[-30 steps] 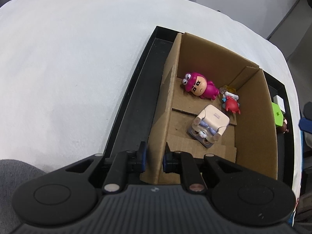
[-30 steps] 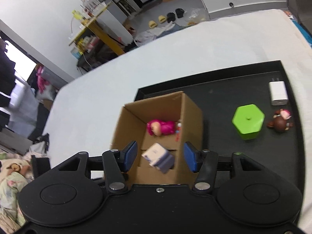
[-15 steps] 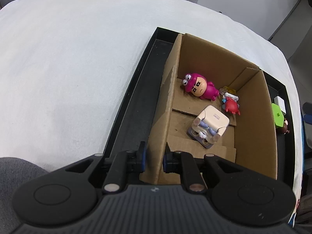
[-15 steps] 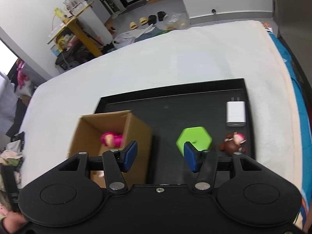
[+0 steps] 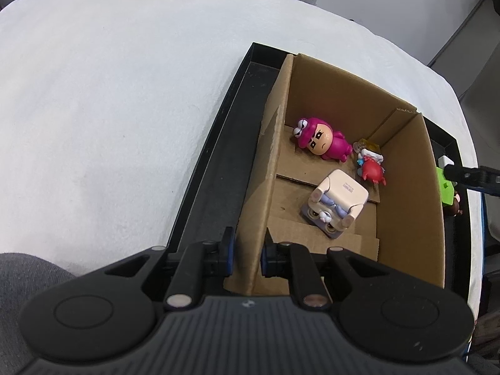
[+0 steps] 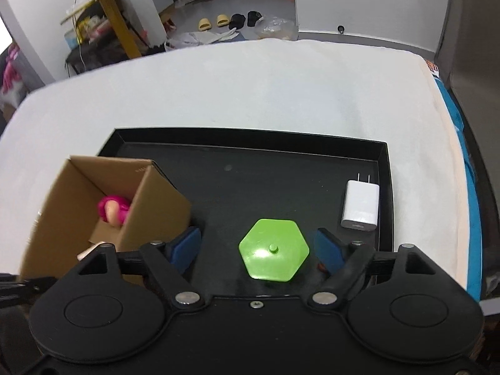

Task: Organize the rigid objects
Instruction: 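Move the right gripper to the green hexagonal box and grasp it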

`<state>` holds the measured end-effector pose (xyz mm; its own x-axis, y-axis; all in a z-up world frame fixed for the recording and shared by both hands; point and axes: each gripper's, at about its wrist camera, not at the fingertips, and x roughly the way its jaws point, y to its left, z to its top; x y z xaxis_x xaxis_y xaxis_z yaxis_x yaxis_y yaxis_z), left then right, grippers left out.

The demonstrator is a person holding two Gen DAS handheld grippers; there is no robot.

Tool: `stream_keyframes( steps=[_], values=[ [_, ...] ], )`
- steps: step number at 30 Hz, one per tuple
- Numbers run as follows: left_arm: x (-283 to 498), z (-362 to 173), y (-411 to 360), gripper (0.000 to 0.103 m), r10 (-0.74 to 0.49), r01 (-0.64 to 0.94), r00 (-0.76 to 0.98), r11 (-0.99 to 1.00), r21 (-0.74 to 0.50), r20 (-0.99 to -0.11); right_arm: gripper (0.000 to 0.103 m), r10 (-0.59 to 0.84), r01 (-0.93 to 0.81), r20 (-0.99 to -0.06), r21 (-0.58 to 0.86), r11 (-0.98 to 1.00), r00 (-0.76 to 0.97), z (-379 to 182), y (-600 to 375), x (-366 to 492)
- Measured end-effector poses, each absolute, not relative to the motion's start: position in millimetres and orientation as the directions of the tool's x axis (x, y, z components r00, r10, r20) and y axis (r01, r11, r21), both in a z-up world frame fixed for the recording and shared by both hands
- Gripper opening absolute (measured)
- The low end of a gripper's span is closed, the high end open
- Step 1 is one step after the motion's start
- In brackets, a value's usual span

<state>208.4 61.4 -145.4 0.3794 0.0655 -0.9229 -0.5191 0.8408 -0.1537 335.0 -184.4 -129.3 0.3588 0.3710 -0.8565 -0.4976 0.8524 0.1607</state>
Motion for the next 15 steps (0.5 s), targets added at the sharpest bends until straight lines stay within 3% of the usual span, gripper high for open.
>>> stream_keyframes(
  steps=[10,11,12,15],
  values=[
    [208,-146,63,0.014,0.054,-0.512,0.377,0.844,-0.160,-0.924,0.079,0.287,-0.510,-0.893,0.077,0.857,0.348,-163,-169,343],
    [209,-146,64,0.014,0.054,-0.512,0.377,0.844,-0.160,-0.925,0.076,0.274,-0.512,-0.897,0.064,0.856,0.346,-167,-168,343],
    [209,-146,63,0.014,0.055,-0.512,0.377,0.844,-0.159,-0.925,0.061,0.266,-0.513,-0.902,0.059,0.857,0.341,-170,-167,343],
    [209,-146,63,0.015,0.056,-0.511,0.377,0.845,-0.157,-0.925,0.056,0.256,-0.495,-0.909,0.066,0.866,0.328,-170,-169,343]
  ],
)
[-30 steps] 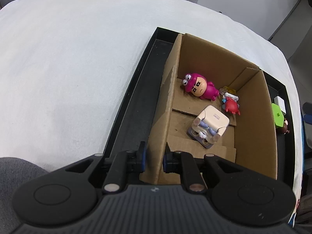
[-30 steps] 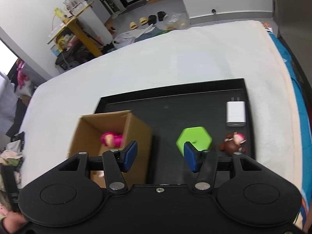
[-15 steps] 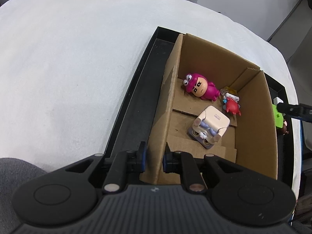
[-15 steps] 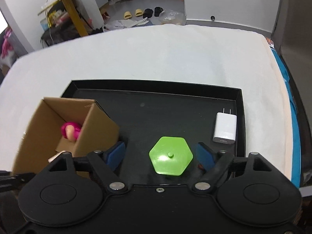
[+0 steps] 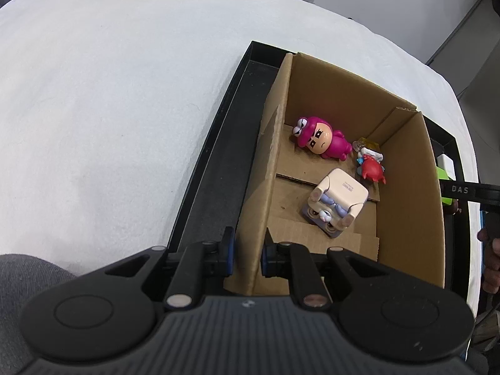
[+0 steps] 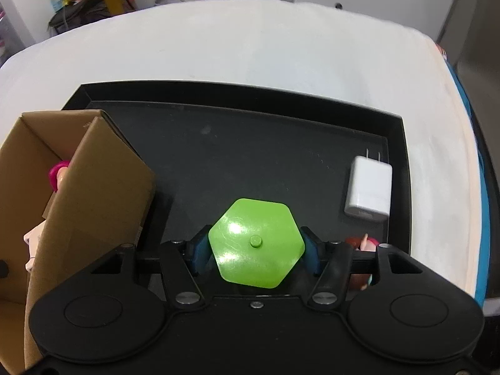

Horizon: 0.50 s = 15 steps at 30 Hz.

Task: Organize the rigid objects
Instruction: 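Move the right gripper to the green hexagonal box and grasp it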

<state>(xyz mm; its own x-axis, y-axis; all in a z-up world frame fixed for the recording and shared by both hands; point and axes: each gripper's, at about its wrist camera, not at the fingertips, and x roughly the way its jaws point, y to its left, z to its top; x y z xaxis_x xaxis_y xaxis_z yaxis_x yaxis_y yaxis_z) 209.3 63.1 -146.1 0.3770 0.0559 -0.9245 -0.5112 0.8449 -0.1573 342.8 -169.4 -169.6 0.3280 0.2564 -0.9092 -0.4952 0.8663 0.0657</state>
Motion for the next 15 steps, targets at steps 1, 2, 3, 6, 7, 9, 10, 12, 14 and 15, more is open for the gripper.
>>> stream_keyframes(
  steps=[1,2,3,6,7,9,10,12,14,15],
  values=[
    [210,-146,63,0.015,0.057,-0.509,0.378,0.846,-0.156,-0.924,0.056,0.264,-0.501,-0.905,0.067,0.863,0.333,-166,-170,341],
    [210,-147,62,0.014,0.060,-0.508,0.379,0.848,-0.153,-0.924,0.056,0.271,-0.507,-0.900,0.066,0.859,0.342,-161,-171,339],
    [210,-147,62,0.014,0.062,-0.509,0.379,0.847,-0.152,-0.924,0.056,0.277,-0.507,-0.896,0.069,0.859,0.348,-158,-173,338],
    [210,-147,61,0.014,0.065,-0.513,0.379,0.845,-0.151,-0.923,0.056,0.290,-0.503,-0.885,0.075,0.861,0.364,-145,-178,333],
    [210,-148,61,0.014,0.066,-0.513,0.380,0.845,-0.151,-0.923,0.056,0.292,-0.503,-0.882,0.074,0.861,0.370,-142,-179,332],
    [209,-148,60,0.014,0.066,-0.513,0.383,0.845,-0.153,-0.921,0.056,0.301,-0.505,-0.876,0.078,0.860,0.377,-135,-182,331],
    [208,-147,60,0.014,0.066,-0.512,0.384,0.845,-0.153,-0.921,0.056,0.306,-0.505,-0.873,0.081,0.860,0.380,-132,-183,331],
    [208,-147,60,0.014,0.067,-0.512,0.383,0.846,-0.151,-0.921,0.056,0.316,-0.504,-0.866,0.088,0.859,0.388,-125,-186,329],
    [208,-146,60,0.014,0.068,-0.509,0.382,0.848,-0.149,-0.922,0.056,0.322,-0.499,-0.861,0.093,0.862,0.394,-119,-190,329],
    [208,-146,60,0.014,0.068,-0.509,0.382,0.848,-0.148,-0.921,0.056,0.326,-0.497,-0.858,0.097,0.862,0.397,-116,-191,328]
  ],
)
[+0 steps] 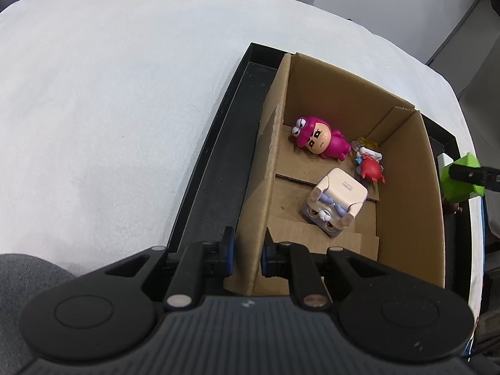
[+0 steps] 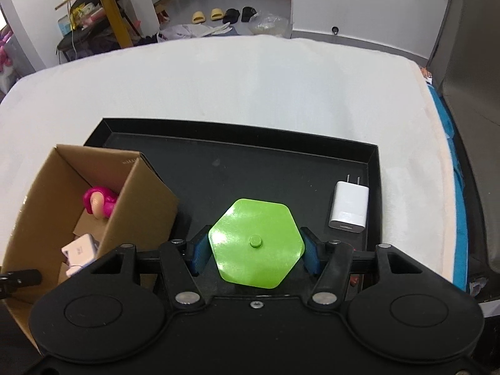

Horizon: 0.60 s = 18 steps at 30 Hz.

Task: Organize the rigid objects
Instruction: 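Move the right gripper to the green hexagonal box and grasp it, then carry the green hexagonal box into the cardboard box and release it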

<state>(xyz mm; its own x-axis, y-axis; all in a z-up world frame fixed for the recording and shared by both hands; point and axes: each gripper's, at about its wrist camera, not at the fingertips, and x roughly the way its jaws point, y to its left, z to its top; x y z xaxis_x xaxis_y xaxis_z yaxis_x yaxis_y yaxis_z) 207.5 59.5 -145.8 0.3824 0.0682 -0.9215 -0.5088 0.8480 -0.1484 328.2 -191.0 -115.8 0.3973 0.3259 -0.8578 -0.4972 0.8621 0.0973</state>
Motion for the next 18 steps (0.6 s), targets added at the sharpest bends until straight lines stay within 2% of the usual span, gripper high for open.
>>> stream_keyframes(
  steps=[18],
  values=[
    [212,-145,55,0.014,0.079,-0.503,0.369,0.855,-0.128,-0.926,0.057,0.406,-0.529,-0.806,0.140,0.837,0.430,-69,-209,297]
  ],
)
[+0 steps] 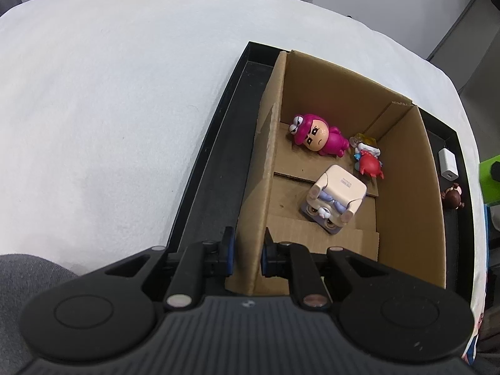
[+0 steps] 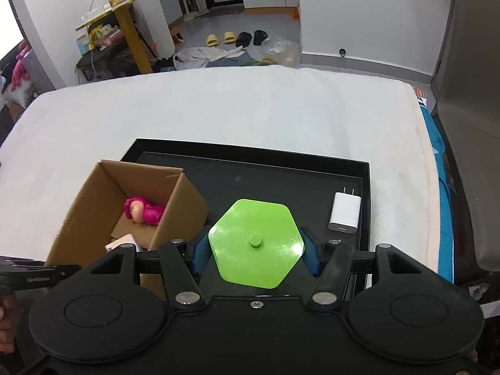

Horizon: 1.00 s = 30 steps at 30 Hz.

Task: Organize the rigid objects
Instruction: 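Carry the green hexagonal box into the cardboard box and release it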

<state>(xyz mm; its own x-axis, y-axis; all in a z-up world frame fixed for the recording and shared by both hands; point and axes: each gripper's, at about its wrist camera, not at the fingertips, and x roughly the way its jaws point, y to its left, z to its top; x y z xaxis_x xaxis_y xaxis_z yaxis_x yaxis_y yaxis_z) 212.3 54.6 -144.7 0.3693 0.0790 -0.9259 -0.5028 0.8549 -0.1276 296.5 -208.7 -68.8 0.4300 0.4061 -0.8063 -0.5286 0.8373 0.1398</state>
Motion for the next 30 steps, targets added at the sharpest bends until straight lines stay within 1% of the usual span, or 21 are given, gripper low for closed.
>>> stream_keyframes(
  steps=[11,18,25,30],
  values=[
    [211,-145,52,0.014,0.081,-0.499,0.374,0.857,-0.127,-0.924,0.057,0.469,-0.539,-0.750,0.180,0.823,0.466,-38,-214,279],
    [210,-145,53,0.014,0.083,-0.500,0.378,0.856,-0.128,-0.922,0.057,0.509,-0.561,-0.725,0.204,0.802,0.464,-29,-204,273],
    [209,-145,53,0.014,0.081,-0.501,0.380,0.855,-0.132,-0.921,0.057,0.537,-0.593,-0.718,0.215,0.776,0.443,-24,-188,269],
    [206,-145,57,0.015,0.067,-0.507,0.388,0.848,-0.152,-0.919,0.057,0.586,-0.619,-0.700,0.260,0.741,0.408,-20,-170,268]
  ],
)
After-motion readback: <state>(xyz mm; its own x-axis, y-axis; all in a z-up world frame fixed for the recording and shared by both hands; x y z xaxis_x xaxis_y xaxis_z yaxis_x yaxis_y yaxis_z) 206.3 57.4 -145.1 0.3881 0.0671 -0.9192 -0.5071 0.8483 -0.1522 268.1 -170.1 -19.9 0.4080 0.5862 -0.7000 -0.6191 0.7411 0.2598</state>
